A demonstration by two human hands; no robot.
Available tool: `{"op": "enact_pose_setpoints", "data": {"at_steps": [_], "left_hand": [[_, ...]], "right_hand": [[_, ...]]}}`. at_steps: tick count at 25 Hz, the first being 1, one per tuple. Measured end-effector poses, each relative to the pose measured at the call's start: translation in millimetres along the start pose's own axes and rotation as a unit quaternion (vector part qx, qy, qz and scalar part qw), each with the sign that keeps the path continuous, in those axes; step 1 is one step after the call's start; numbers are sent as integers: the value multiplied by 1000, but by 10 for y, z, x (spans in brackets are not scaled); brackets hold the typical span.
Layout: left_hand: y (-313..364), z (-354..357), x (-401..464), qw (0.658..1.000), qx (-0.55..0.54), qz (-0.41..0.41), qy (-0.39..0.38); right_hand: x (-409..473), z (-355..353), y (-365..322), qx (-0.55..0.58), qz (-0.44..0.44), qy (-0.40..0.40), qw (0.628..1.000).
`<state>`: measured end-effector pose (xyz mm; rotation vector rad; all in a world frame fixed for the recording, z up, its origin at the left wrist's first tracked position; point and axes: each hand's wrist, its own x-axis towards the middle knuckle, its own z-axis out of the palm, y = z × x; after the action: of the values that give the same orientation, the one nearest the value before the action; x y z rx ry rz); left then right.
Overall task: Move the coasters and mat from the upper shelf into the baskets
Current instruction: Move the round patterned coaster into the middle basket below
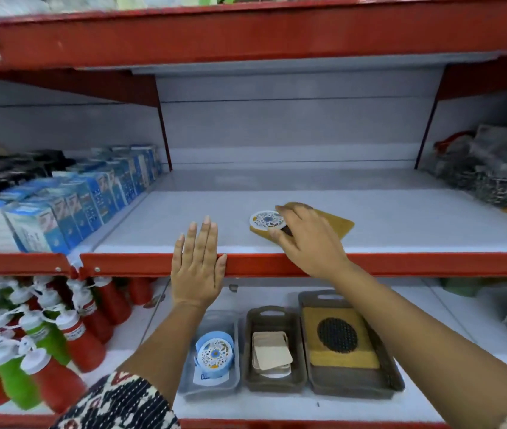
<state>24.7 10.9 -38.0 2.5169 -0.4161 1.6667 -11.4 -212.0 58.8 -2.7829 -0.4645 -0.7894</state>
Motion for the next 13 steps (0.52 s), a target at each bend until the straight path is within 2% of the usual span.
{"op": "enact_pose_setpoints", "data": {"at_steps": [3, 8, 10, 13], "left_hand": [[10, 16, 13, 1000, -2, -1, 2], [-11, 48, 29, 1000, -2, 6, 4], [-5, 54, 30, 1000, -2, 7, 8], [-14, 62, 33, 1000, -1, 7, 8]], "right_hand": [[391, 18, 136, 4, 49, -108, 993], [865, 175, 323, -33, 138, -267, 953], [968, 227, 354, -41, 138, -298, 944], [1038, 223, 338, 0, 148, -299, 943]]}}
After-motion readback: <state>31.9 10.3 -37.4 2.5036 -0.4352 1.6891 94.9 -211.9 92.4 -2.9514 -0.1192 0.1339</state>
